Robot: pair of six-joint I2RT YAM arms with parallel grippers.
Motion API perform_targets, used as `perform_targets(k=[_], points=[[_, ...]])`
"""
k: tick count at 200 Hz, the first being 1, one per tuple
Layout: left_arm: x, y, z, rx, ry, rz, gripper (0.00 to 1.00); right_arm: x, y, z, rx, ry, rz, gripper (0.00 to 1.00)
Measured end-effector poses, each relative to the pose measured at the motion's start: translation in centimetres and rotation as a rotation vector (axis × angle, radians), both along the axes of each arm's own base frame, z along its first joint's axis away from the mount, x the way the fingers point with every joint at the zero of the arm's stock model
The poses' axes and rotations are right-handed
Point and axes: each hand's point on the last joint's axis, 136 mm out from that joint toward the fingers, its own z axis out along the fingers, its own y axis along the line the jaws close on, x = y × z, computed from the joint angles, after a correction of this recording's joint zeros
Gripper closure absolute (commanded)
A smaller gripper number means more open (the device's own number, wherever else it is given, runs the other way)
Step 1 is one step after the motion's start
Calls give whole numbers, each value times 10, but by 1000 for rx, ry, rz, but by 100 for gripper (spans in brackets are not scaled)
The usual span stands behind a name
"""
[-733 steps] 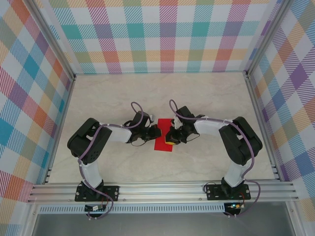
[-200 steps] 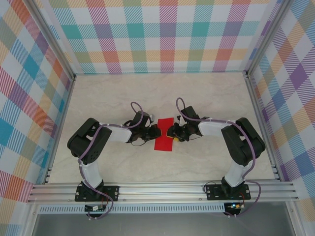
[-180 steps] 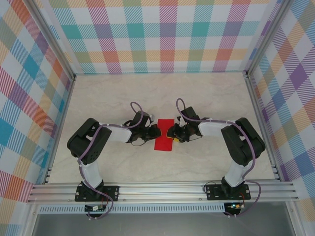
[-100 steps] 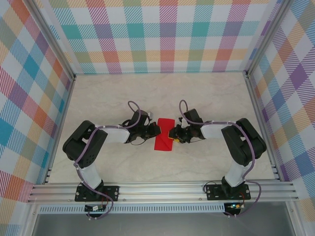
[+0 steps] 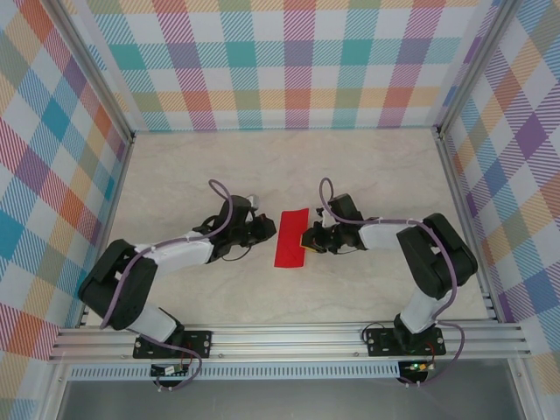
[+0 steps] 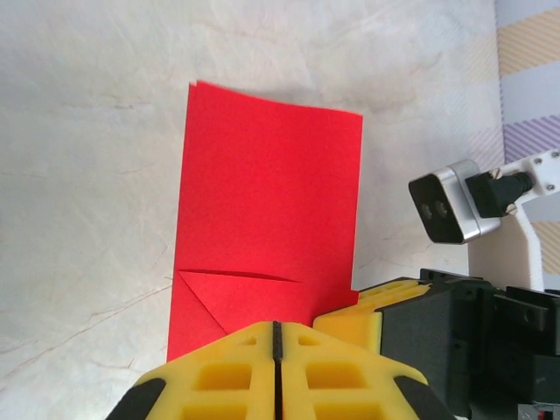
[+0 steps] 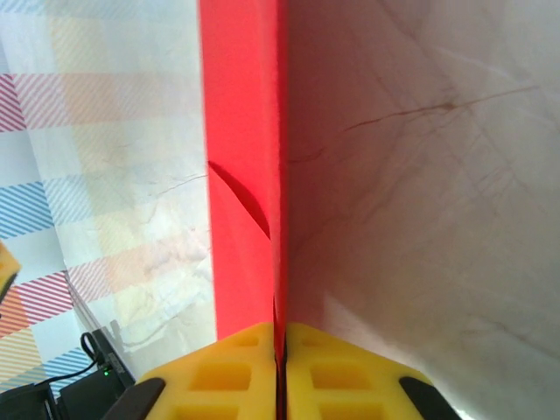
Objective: Fold a paper plane with a square sheet of paper (pick it up from the middle)
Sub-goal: Turn over the paper at the center of the table.
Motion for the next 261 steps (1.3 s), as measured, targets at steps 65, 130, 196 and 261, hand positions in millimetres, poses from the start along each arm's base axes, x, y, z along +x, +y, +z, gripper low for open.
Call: perform_targets(k=[65, 130, 196, 261], points=[[-17, 42, 59, 36, -141, 85, 84, 8, -21, 70, -139, -153, -4, 98], [-53, 99, 87, 101, -183, 171, 75, -26, -94, 132, -459, -261, -109, 95], [-85, 116, 52, 164, -58, 149, 69, -61, -131, 123, -615, -169, -133, 94], [-94, 110, 43, 146, -11, 102, 66, -71, -145, 87, -858, -54, -65, 95]])
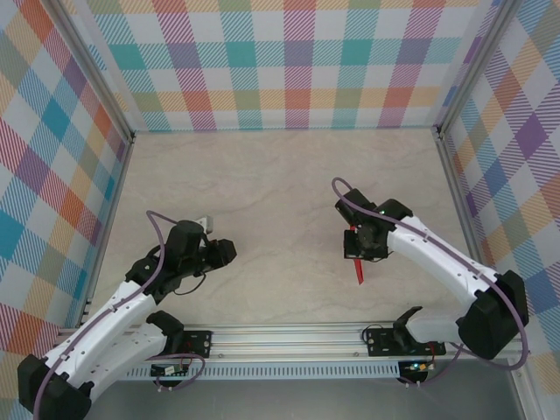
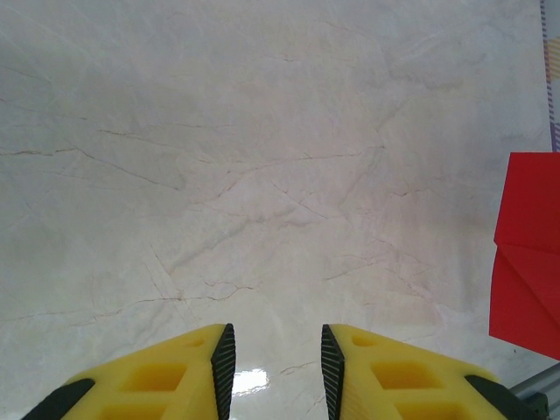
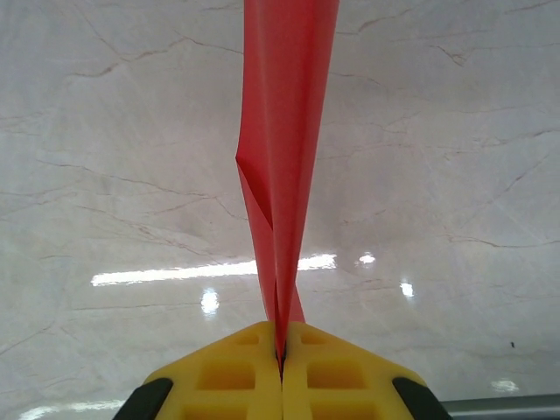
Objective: Fold a paper plane with a square sheet of paper (pick it up from the middle)
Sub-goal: Turn over the paper at the center of the table.
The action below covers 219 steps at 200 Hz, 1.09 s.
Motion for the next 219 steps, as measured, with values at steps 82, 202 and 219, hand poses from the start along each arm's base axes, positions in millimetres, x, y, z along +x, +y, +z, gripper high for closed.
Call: perform_targets(k=[82, 202, 219], points=[[16, 20, -5, 67, -25, 127, 66, 32, 21, -12, -293, 45, 31, 95], [27, 38, 4, 160, -35, 206, 63, 63, 164, -102, -228, 183, 163, 59], [30, 32, 0, 151, -20, 188, 63, 61, 181, -105, -121, 194, 195, 53]])
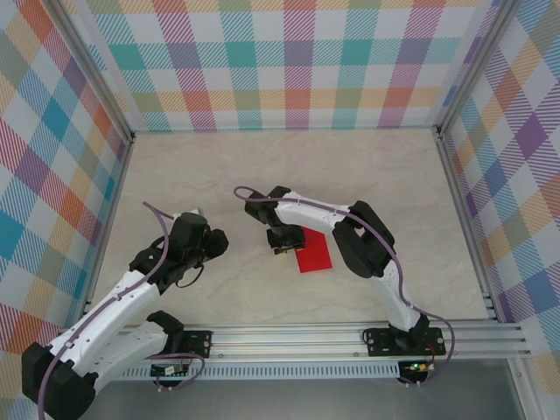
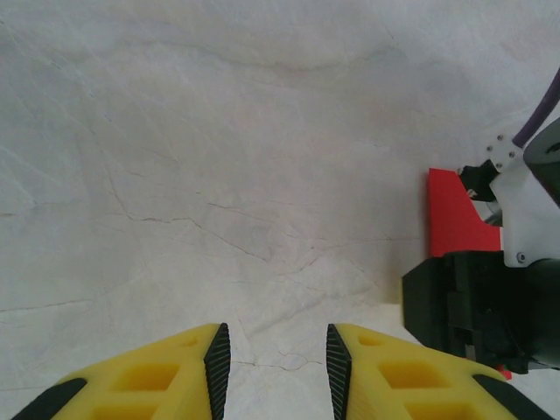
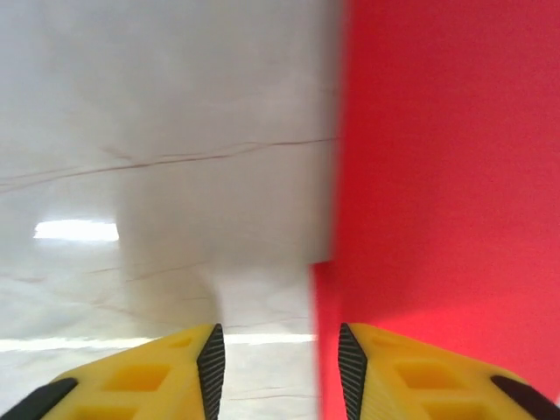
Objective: Fold a paper plane with a square sheet of paper (pick it up from the middle)
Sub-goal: Turn over the paper at the center of the table.
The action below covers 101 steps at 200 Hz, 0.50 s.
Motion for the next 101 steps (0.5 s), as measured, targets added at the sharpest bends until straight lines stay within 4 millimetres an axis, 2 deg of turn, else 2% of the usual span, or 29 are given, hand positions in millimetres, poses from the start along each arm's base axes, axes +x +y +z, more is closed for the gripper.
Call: perform_targets(k=[13, 26, 50, 68, 84, 101], points=[[2, -5, -1, -13, 5, -12, 63, -5, 7, 2, 87, 13, 6, 51], [4, -10, -1, -32, 4, -26, 63, -12, 7, 13, 179, 17, 4, 49], [7, -17, 0, -62, 0, -48, 62, -14, -5, 51, 342, -37, -20, 48], [7, -21, -2, -76, 3, -61, 62, -9, -18, 73, 438, -85, -53, 53], [7, -24, -5, -86, 13, -70, 61, -5, -31, 76, 488, -110, -87, 53], [8, -29, -5, -104, 16, -81, 61, -6, -49, 65, 504, -102, -130, 55]])
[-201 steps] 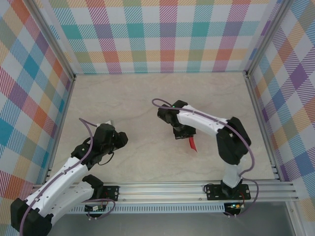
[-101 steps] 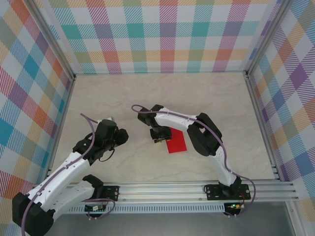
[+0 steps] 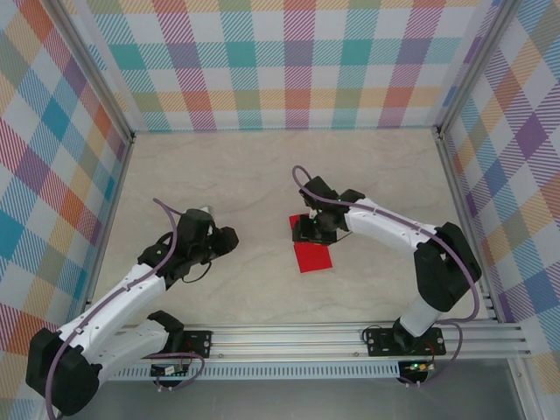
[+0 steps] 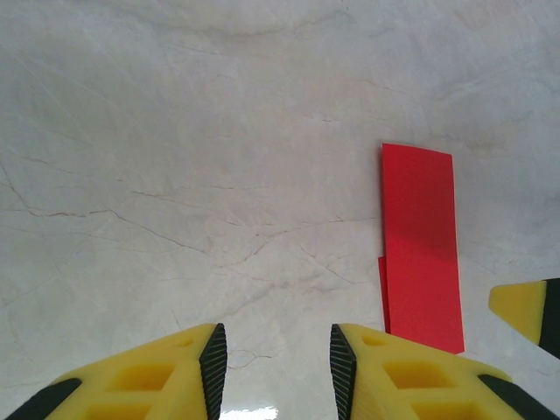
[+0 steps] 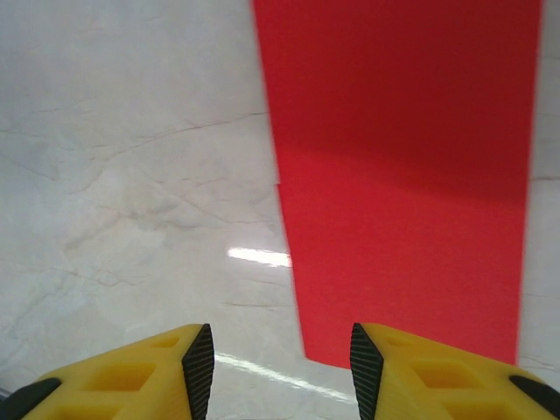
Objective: Fold a paper plane with a square sheet of paper (pick it up from the middle)
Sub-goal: Turn over the paper at the center of the table, then rotate the paper at the center of the table.
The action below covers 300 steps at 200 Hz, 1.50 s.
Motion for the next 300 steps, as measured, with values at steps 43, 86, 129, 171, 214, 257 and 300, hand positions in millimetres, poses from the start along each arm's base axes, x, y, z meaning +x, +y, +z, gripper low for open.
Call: perform_targets(k=[43, 86, 129, 171, 214, 257, 300], points=[[8, -23, 3, -83, -5, -66, 65, 5, -10, -13, 79, 37, -41, 71], [15, -49, -27, -128, 112, -130, 69, 25, -9, -10, 195, 10, -80, 82], [37, -76, -30, -161, 150, -177, 74, 11, -11, -52, 248, 115, -128, 84], [45, -86, -29, -174, 146, -190, 74, 6, -4, -72, 307, 165, -189, 84], [55, -100, -35, -175, 179, -209, 76, 8, 6, -71, 330, 143, -238, 81], [66, -117, -41, -180, 206, -236, 79, 3, -10, -52, 276, 73, -262, 70], [77, -139, -37, -191, 197, -271, 81, 5, -27, -21, 258, -48, -260, 64]])
